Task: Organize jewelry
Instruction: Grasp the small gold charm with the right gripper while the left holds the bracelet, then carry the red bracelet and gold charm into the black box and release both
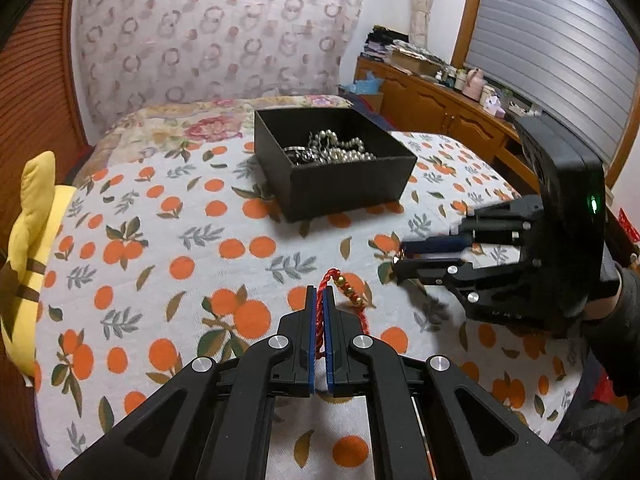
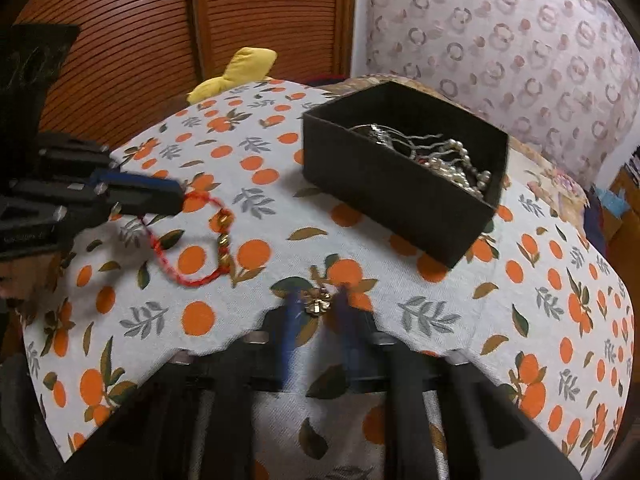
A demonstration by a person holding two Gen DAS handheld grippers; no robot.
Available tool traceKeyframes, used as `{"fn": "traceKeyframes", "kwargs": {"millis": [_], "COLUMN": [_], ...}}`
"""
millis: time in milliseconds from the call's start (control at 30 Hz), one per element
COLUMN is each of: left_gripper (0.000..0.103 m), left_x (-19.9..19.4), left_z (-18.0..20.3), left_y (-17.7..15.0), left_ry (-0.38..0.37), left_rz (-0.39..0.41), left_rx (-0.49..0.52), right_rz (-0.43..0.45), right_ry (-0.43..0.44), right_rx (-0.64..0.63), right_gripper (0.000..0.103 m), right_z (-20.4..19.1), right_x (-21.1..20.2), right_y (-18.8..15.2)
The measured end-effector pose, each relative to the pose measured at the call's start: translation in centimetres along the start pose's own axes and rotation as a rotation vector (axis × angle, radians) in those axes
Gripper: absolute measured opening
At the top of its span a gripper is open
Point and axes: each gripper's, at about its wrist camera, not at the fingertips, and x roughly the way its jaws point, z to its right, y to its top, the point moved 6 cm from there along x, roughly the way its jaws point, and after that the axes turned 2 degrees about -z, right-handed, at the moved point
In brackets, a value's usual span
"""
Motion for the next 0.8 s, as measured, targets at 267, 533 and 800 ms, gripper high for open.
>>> {"fn": "traceKeyframes", "kwargs": {"millis": [267,533,800], "left_gripper": [0.002,0.002,0.002], "left_x": [-1.0,-1.9,-1.3], "left_z": [0.0,0.4,1.2], "left_y": [2.9,7.6,10.7], "left_ry": [0.007,0.026,0.07], "left_rz": [0.058,0.136,0.17], "left_rx": [0.004,0.026,0.069], "right_rz": [0.031,0.132,0.17], "right_ry": [0.012,-0.031,-0.043], "right_rx": [0.023,0.052,0.108], "right_gripper": [0.016,0.016,0.017], "right_z": [0.9,4.2,8.0], "right_x": [-1.1,-4.0,-3.7], "right_y": [0.3,4.0,7.0]}}
